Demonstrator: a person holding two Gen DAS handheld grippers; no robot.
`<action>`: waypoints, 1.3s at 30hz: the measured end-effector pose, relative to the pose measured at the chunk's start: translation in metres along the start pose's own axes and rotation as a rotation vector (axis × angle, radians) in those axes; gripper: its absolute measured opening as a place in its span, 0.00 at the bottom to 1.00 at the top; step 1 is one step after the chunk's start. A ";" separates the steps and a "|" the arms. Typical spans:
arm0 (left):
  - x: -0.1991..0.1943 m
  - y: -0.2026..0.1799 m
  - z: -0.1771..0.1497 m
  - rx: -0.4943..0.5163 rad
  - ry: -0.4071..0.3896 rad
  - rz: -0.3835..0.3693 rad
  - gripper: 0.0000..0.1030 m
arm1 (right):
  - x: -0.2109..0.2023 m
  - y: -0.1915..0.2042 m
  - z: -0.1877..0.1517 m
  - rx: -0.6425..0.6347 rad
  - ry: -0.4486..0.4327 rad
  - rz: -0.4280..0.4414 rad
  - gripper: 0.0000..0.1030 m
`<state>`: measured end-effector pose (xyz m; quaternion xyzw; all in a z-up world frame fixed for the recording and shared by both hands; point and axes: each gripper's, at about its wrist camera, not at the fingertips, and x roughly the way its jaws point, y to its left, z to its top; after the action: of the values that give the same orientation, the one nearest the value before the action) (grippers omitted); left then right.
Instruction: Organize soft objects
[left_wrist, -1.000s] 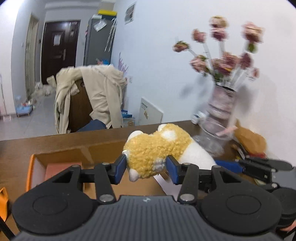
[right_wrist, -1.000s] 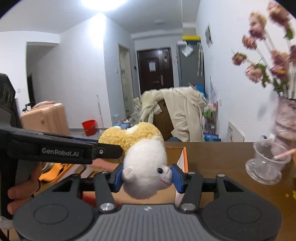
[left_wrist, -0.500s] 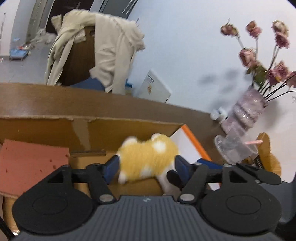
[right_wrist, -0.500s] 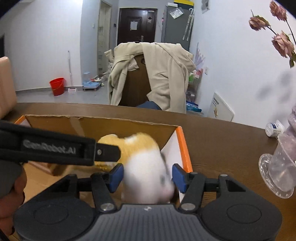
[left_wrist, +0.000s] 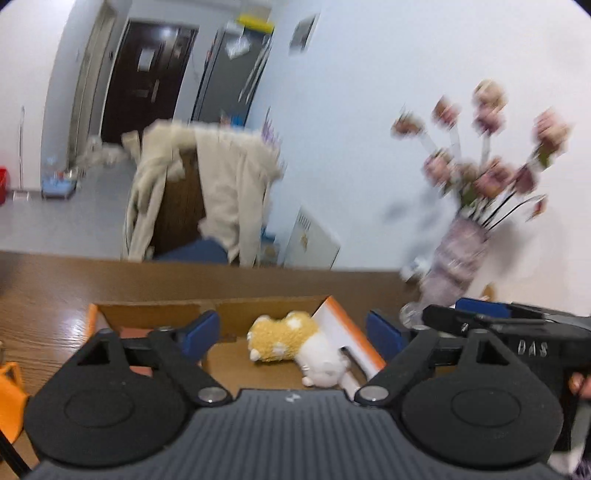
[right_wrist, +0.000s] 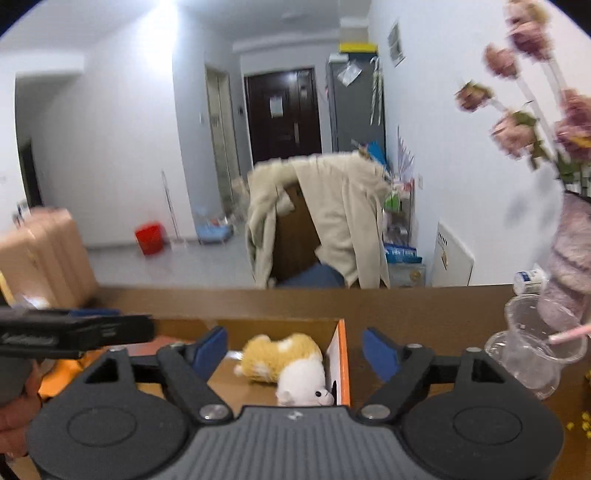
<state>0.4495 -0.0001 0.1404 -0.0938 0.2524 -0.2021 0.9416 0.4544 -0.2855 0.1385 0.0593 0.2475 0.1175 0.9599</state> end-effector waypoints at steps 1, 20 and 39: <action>-0.022 -0.004 -0.002 0.010 -0.025 0.003 0.95 | -0.017 -0.002 0.000 0.008 -0.017 0.004 0.81; -0.270 -0.018 -0.210 0.018 -0.203 0.141 1.00 | -0.233 0.050 -0.177 -0.200 -0.281 0.079 1.00; -0.162 0.058 -0.192 -0.117 -0.030 0.118 1.00 | -0.124 0.105 -0.195 -0.040 -0.052 0.227 0.99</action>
<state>0.2426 0.1070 0.0312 -0.1367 0.2545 -0.1296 0.9485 0.2335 -0.2048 0.0437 0.0707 0.2116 0.2287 0.9476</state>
